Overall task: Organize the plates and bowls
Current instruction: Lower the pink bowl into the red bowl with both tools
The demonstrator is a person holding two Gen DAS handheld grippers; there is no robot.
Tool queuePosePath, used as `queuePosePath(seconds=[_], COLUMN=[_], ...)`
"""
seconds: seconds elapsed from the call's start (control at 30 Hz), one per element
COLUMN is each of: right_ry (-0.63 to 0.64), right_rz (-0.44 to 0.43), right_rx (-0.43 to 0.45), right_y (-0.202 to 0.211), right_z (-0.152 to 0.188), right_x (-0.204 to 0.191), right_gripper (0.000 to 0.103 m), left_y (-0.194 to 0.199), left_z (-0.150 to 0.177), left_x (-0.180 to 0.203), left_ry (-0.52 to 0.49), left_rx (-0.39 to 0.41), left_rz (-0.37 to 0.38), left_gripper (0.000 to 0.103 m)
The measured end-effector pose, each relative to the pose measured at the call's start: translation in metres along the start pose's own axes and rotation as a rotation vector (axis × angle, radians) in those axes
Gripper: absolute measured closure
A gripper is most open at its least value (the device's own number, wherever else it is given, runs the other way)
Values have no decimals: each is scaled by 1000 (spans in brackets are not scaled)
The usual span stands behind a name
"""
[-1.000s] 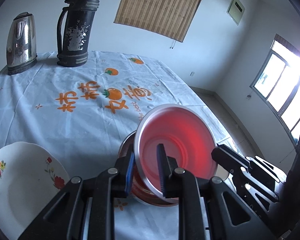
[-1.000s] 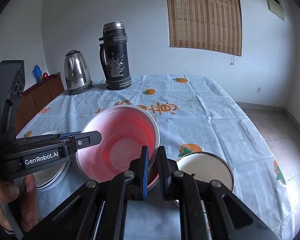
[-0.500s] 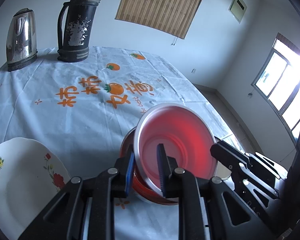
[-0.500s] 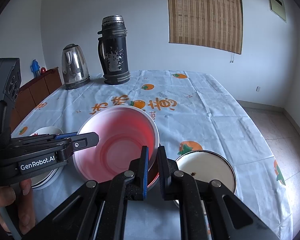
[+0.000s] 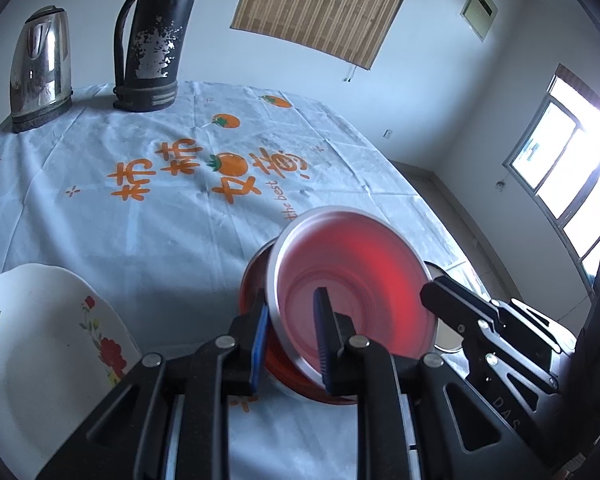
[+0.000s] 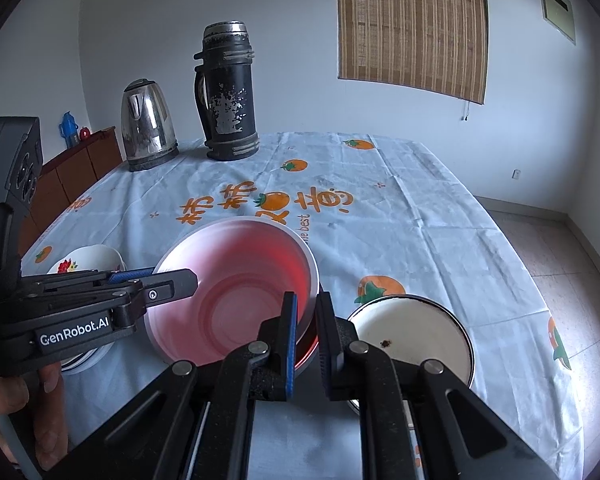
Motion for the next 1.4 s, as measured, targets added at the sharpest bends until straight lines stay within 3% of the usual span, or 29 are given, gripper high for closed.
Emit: queuePosePath(seconds=[1.4], right_ry=[-3], right_rz=[-6], right_rx=[-91], right_y=[-22], right_z=[8], right_x=[2], right_gripper=[91], left_y=[-13], left_z=[3], left_x=[-4], left_ry=[-16], left_rx=[-51], left_rz=[-7], left_gripper=[85])
Point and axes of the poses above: each gripper's, at about its wrist camera, not at the fingertips, and y roughly against the way its jaws point, x to its right, z to its underside, the point moved 8 cm from there along -y, roughly the way its jaws point, and after that the axes turned 12 degrees about -x, right-handed, at the moved point
